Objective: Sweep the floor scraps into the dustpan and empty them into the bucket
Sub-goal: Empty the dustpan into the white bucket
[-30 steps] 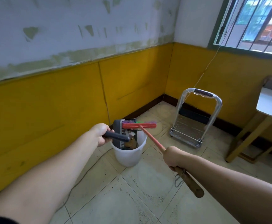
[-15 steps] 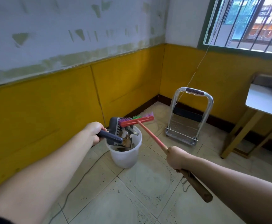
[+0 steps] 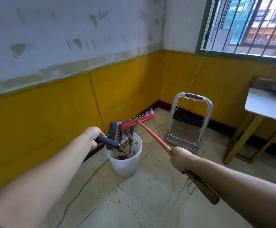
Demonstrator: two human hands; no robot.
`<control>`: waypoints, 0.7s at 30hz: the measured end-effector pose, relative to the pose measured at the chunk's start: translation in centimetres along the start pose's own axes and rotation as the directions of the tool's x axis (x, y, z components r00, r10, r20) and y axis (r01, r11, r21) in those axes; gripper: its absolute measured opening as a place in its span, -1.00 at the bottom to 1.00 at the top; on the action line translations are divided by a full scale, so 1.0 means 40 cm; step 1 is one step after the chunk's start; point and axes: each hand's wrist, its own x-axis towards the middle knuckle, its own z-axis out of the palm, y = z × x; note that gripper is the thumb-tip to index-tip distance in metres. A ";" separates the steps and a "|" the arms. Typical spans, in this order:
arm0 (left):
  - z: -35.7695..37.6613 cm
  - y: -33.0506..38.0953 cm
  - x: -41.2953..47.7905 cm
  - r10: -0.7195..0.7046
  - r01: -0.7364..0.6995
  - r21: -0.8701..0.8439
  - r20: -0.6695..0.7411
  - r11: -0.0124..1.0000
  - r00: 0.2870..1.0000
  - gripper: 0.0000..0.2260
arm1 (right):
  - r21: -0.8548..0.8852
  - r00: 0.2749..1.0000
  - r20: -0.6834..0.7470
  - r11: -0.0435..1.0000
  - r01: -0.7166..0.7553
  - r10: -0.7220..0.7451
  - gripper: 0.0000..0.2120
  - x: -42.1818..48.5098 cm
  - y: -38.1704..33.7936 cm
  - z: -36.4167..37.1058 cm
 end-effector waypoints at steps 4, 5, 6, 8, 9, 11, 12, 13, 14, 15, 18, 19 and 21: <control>0.010 0.002 -0.005 0.013 -0.013 -0.031 -0.006 0.999 1.000 -0.81 | -0.006 1.000 0.001 1.000 0.020 -0.020 -0.59 -0.007 0.024 0.003; 0.013 0.005 -0.005 0.017 -0.017 -0.035 0.000 0.999 1.000 -0.81 | -0.002 1.000 0.007 1.000 0.017 -0.017 -0.60 -0.003 0.028 0.002; 0.014 0.007 -0.007 0.024 -0.024 -0.032 0.002 0.999 1.000 -0.82 | 0.007 1.000 0.011 1.000 0.004 -0.004 -0.61 0.001 0.030 0.002; 0.013 0.007 -0.008 0.038 -0.038 -0.022 -0.002 0.999 0.999 -0.84 | 0.002 0.999 0.027 1.000 -0.026 0.026 -0.64 0.003 0.030 0.003; 0.012 0.004 -0.008 0.044 -0.044 -0.012 -0.004 0.999 0.999 -0.84 | -0.013 0.998 0.048 1.000 -0.027 0.028 -0.65 0.005 0.031 0.005; 0.007 -0.004 -0.009 0.058 -0.058 0.004 -0.011 0.998 0.998 -0.85 | -0.031 0.997 0.075 0.999 -0.013 0.015 -0.68 0.005 0.037 0.005; 0.005 -0.008 -0.011 0.064 -0.063 0.012 -0.016 0.998 0.998 -0.84 | -0.035 0.997 0.079 0.999 -0.009 0.012 -0.69 0.006 0.041 0.001; 0.004 -0.014 -0.011 0.071 -0.071 0.020 -0.021 0.997 0.997 -0.84 | -0.040 0.997 0.082 0.999 -0.015 0.018 -0.70 0.008 0.045 -0.002; 0.004 -0.020 -0.011 0.077 -0.076 0.027 -0.022 0.997 0.997 -0.84 | -0.042 0.997 0.076 0.999 -0.027 0.030 -0.70 0.009 0.050 -0.004; 0.005 -0.025 -0.009 0.082 -0.081 0.029 -0.022 0.996 0.996 -0.84 | -0.041 0.997 0.060 0.998 -0.040 0.043 -0.70 0.008 0.052 -0.007; 0.007 -0.034 -0.006 0.097 -0.096 0.034 -0.026 0.995 0.995 -0.84 | -0.031 0.998 0.034 0.998 -0.057 0.058 -0.67 0.009 0.054 -0.012; 0.008 -0.035 -0.006 0.106 -0.105 0.038 -0.028 0.994 0.994 -0.83 | -0.033 0.998 0.032 0.998 -0.056 0.057 -0.66 0.008 0.051 -0.016; 0.012 -0.037 -0.007 0.127 -0.125 0.058 -0.036 0.991 0.991 -0.81 | -0.050 0.998 0.036 0.998 -0.041 0.043 -0.64 0.007 0.041 -0.020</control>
